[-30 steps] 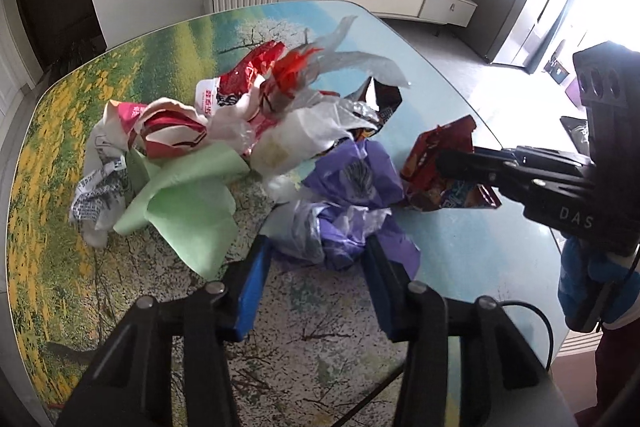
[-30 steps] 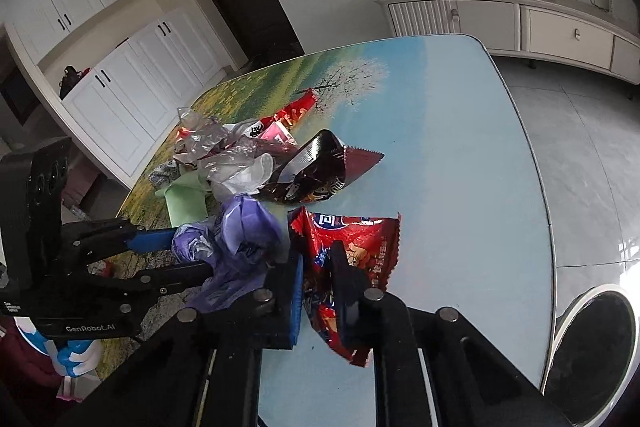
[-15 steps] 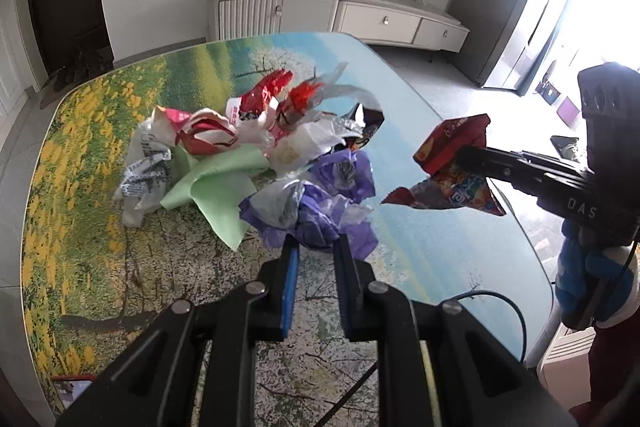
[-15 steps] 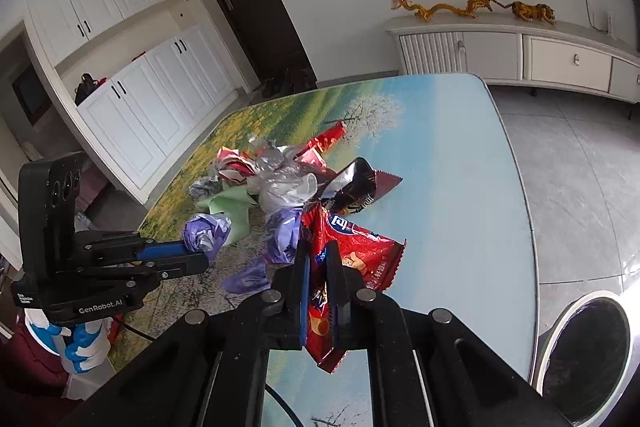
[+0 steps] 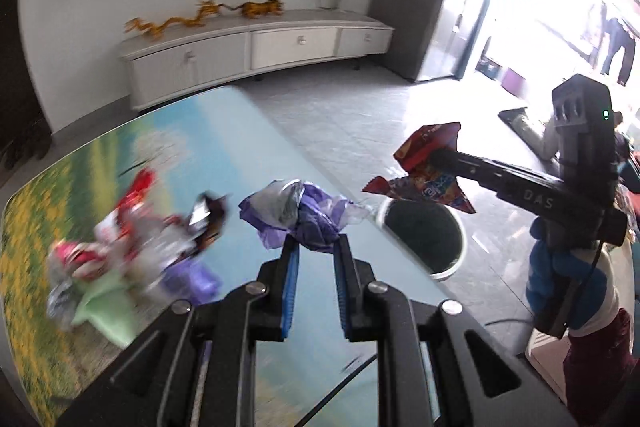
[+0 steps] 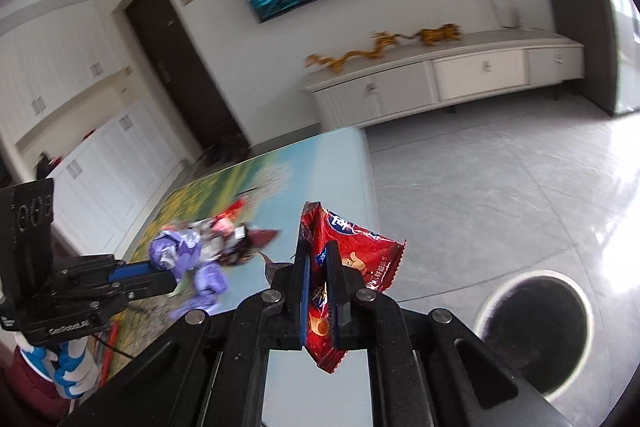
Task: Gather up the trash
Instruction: 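Carry both bags over the white bin and open both grippers, then move both tools back to the wrapper pile on the table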
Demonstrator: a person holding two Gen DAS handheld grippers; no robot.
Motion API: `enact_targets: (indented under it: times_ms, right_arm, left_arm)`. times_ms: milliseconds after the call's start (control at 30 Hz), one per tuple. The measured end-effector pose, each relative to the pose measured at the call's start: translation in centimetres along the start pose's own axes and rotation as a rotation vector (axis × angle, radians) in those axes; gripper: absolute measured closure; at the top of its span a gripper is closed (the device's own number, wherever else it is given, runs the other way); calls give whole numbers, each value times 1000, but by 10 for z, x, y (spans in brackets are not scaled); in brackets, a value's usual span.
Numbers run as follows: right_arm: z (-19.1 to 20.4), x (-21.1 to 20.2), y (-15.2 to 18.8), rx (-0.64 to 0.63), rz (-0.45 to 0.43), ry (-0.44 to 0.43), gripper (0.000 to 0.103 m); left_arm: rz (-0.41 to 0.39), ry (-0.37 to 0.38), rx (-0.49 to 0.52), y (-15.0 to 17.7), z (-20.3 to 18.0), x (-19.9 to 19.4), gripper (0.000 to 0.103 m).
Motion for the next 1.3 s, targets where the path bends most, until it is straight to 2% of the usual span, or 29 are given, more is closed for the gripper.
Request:
enact_targets:
  times_ms: [133,267,467,600,633,667,733,767,800,867,1000,1167,1300]
  right_arm:
    - [-55,-18,-9,90,-36,118,96]
    - [-108,-25,-9,184,-39,200,96]
    - [-183,-23,0,333,-16,285,93]
    - [-218,-13,10,390,23,345,92]
    - [-227,-11,13,404,32,370,88]
    - [-232,-9,14,418,36,386,79]
    - [-246,-10,20,451,37,410,67]
    - [-250,-10,21,462,36,423,64]
    - [-254,-10,22,471,36,434,63]
    - [-260,-14,25,486,34,451,60]
    - [-259,-21,23,493,20,464,57]
    - [-240,-37,14,468,-29,441,52]
    - [-207,-47,1,415,-75,395,51]
  left_arm:
    - [25,90,65,-40,-45,46,87]
    - [67,181,113,-68,-87,93,87]
    - [165,286,153,-91,-139,166,87]
    - [225,336,136,-99,-156,209,85]
    - [239,352,121,-102,-159,218,85]
    - [249,371,106,-105,-161,227,85]
    - [270,401,85,-109,-162,242,84]
    - [280,415,75,-111,-161,247,83]
    - [285,427,67,-110,-162,251,82]
    - [292,446,51,-112,-162,256,71]
    - [282,447,35,-112,-157,252,67]
    - [187,349,43,-111,-135,214,67]
    - [83,256,-5,-113,-107,173,67]
Point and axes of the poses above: each gripper's, at about its wrist camera, not at the fingertips, and x roughly the way its jaws point, z to its left, y to its underside, the point moved 1 cm from there along x, roughly the way its jaws point, and after that the axes turned 8 degrees about x, right-handed, at the moved point
